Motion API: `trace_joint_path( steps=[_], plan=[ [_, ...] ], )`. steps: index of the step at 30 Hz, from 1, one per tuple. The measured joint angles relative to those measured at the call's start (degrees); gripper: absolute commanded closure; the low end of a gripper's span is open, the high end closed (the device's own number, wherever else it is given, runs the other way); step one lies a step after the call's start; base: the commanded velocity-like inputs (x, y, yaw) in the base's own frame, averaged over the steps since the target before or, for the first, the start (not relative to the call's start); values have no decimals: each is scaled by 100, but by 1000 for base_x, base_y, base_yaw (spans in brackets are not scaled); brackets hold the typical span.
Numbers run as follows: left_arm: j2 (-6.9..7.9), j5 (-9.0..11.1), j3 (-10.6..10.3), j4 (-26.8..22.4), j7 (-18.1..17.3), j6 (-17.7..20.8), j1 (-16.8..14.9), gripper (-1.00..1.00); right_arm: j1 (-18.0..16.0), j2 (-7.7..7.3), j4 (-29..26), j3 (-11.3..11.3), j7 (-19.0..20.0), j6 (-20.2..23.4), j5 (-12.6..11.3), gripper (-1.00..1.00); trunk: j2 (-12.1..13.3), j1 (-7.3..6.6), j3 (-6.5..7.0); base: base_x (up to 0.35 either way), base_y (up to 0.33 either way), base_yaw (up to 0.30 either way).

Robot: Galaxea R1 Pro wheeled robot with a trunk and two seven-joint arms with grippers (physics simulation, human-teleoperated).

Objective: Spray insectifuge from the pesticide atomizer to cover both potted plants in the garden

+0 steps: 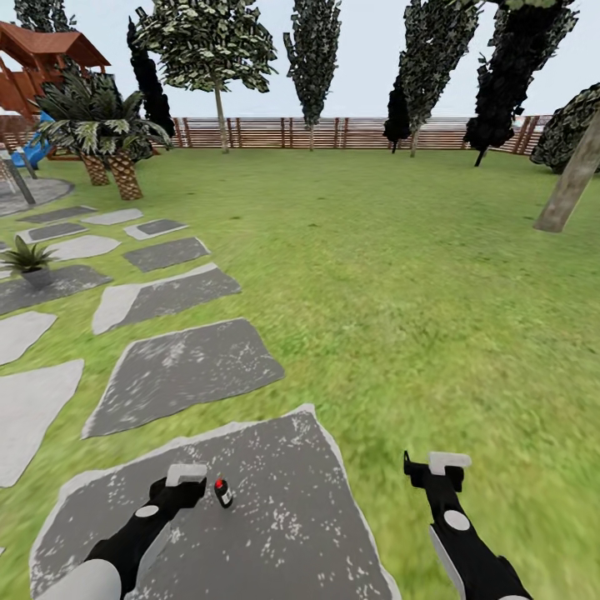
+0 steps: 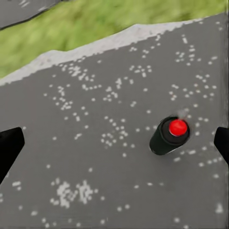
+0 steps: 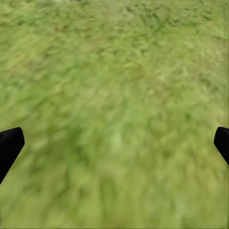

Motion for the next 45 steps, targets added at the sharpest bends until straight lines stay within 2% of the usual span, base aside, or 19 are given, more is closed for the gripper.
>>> trace_joint_path(
  steps=[12,18,31,41,45],
  plan=[
    [-64,7,-12,1,5,-116,1,-100,0,15,16,10,0,-1,2,-100,0,1,0,118,-196,6],
    [-131,7,-13,0,-2,-131,2,-100,-1,31,31,9,6,6,2,-100,0,2,0,1,-243,232],
    [-141,7,-27,9,-51,-235,1,-100,0,34,100,11,7,-1,2,-100,0,2,0,0,-19,76],
    [-151,7,-25,30,-70,-241,1,-100,0,34,93,11,1,-1,1,-100,-399,221,-240,0,0,0],
    [-156,8,-22,78,-70,-511,7,-100,0,34,98,11,-1,-1,1,-100,-560,309,-347,0,0,0]
  ],
)
